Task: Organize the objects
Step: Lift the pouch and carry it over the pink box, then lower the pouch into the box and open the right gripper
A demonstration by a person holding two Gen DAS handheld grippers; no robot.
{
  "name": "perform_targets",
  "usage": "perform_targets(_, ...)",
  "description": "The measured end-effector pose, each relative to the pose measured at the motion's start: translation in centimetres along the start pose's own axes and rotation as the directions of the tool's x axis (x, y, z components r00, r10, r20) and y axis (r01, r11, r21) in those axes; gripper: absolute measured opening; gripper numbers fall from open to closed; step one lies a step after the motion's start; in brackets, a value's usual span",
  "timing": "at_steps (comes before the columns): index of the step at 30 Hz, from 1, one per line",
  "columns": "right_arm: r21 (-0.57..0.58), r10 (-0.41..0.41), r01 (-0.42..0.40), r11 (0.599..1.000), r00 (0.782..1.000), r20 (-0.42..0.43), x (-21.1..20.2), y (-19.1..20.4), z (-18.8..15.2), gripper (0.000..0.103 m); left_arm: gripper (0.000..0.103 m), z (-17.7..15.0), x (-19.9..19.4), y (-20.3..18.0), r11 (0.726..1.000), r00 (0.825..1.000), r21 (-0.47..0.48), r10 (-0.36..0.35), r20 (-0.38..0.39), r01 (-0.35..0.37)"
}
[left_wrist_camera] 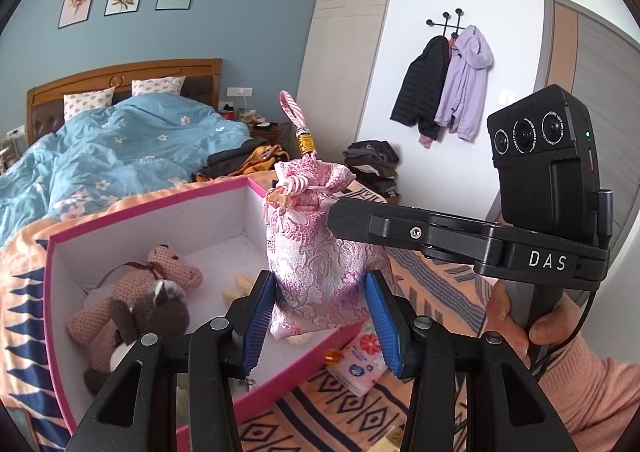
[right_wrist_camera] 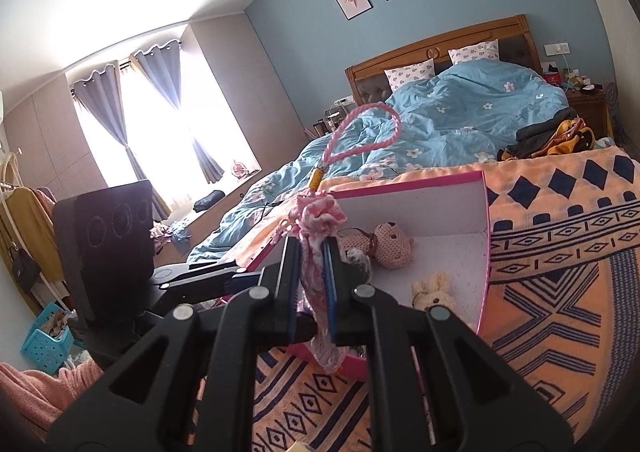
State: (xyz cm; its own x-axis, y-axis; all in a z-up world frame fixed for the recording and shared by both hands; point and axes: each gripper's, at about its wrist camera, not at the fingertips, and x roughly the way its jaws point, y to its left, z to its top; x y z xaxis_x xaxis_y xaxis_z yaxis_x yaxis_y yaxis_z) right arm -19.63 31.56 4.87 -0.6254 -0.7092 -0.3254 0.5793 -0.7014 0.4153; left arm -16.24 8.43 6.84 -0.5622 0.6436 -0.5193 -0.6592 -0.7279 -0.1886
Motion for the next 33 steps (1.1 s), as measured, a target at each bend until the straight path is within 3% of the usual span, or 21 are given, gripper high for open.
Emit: perform_targets(33,0.05,-0.038,0.041,0.998,0.997,-0.062,4.9,-3.7,1.3,0.013,0.047,1.6,3.9,3.3,0.996,0.994,-0.034,0.078,-0.081,-0.08)
